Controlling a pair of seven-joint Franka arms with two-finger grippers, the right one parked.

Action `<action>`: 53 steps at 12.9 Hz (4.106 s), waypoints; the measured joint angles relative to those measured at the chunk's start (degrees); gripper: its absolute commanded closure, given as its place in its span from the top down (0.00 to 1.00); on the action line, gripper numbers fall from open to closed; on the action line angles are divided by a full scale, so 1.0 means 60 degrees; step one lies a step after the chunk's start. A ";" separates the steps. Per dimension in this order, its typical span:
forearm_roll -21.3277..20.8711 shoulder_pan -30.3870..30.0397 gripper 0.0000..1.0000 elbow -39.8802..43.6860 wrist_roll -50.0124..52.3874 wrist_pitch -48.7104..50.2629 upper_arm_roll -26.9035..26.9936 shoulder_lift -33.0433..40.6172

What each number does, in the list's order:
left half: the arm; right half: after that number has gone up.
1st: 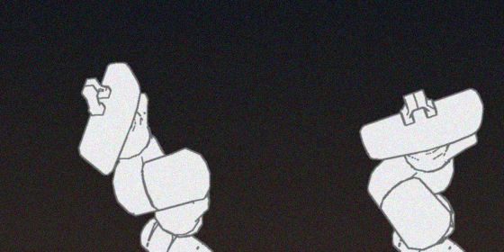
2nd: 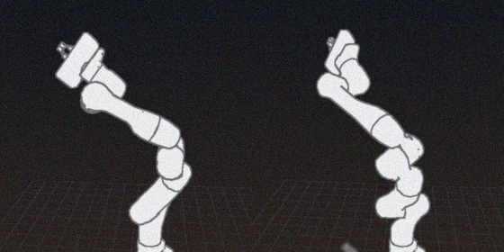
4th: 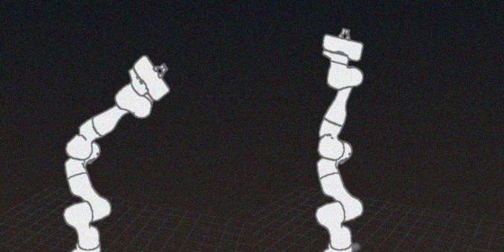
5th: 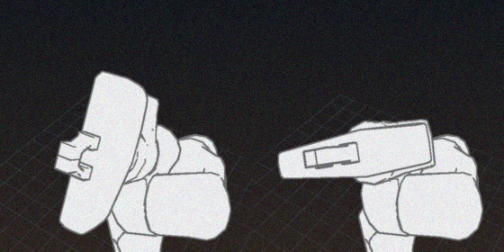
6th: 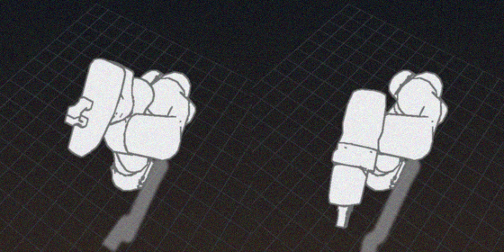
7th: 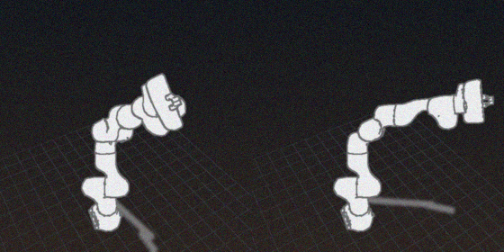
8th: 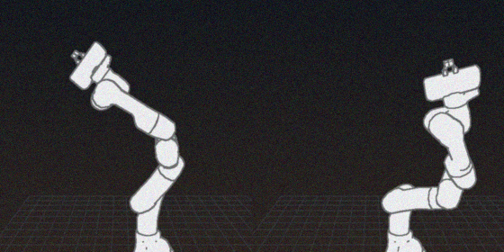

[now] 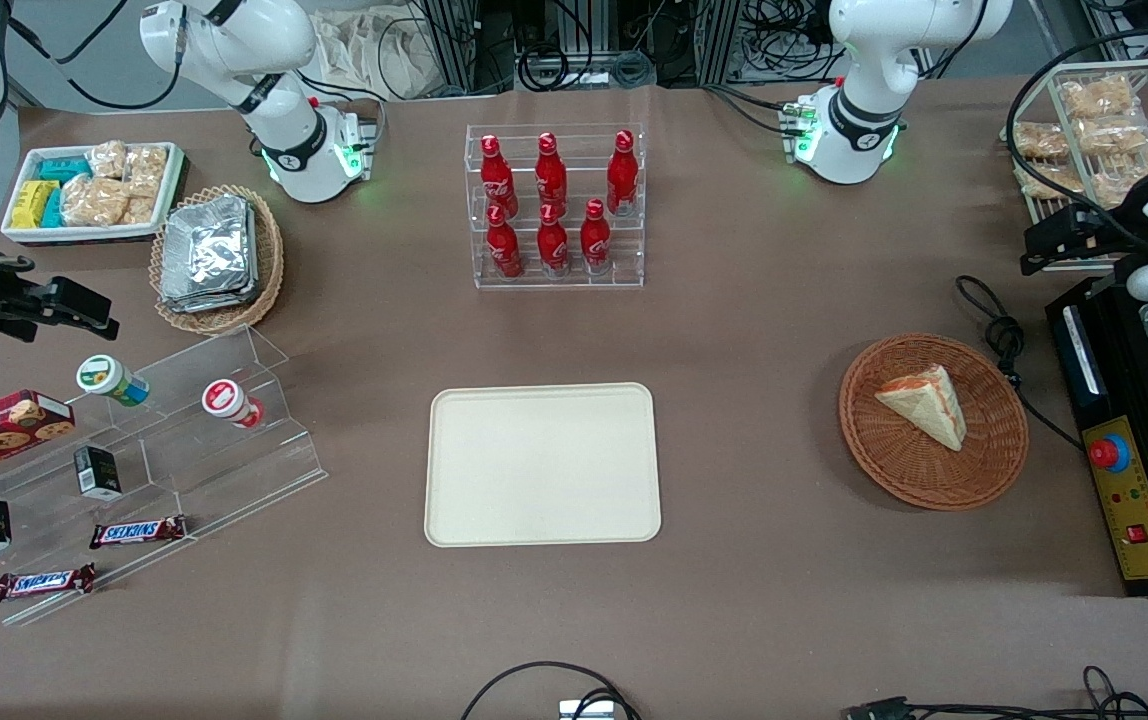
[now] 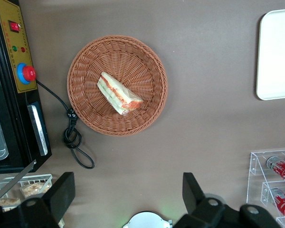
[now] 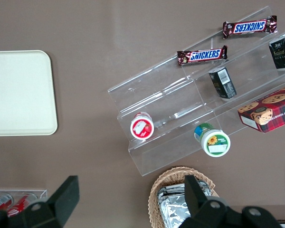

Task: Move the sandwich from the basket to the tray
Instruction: 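Move the left gripper over the wicker basket above the sandwich, then lower the open left gripper around the wrapped sandwich wedge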

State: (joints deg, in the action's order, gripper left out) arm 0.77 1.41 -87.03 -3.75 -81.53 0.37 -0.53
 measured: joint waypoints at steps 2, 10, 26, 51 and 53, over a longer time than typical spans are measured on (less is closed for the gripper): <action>-0.0027 0.0000 1.00 0.0000 0.0002 -0.0003 0.0000 -0.0001; -0.0281 -0.0086 1.00 -0.0823 0.1189 -0.1155 0.0125 -0.0353; -0.0284 -0.0393 1.00 -0.6826 0.6317 -0.7490 0.0226 0.0243; -0.0283 -0.0405 0.13 -0.8360 0.7392 -1.2179 0.0229 -0.1953; -0.0329 -0.0393 0.10 -0.8351 0.7372 -1.2239 0.0225 -0.1944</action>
State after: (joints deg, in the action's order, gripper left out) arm -1.21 -0.95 -137.13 40.49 -154.96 1.72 -12.20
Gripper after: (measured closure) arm 0.634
